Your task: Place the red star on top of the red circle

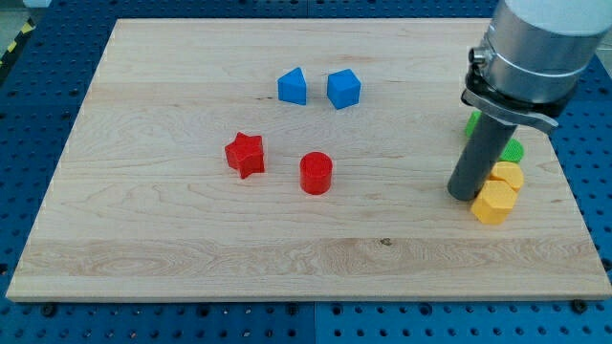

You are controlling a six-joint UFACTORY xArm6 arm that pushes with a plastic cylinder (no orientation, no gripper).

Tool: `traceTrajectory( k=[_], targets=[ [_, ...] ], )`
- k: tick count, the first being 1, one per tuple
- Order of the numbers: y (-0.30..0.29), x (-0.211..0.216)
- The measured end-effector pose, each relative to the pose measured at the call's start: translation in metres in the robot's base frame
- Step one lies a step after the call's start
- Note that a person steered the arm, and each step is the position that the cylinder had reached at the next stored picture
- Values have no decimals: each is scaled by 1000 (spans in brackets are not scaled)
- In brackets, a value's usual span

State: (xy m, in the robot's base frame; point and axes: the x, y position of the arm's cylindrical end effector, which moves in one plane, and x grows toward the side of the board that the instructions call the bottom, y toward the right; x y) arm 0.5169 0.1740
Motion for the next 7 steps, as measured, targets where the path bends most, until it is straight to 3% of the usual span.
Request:
traceTrajectory(
  k=[2,3,5,7],
  targets=[
    [7,15],
    [-3,-2],
    [-90,-73],
    [-219,-94]
  ],
)
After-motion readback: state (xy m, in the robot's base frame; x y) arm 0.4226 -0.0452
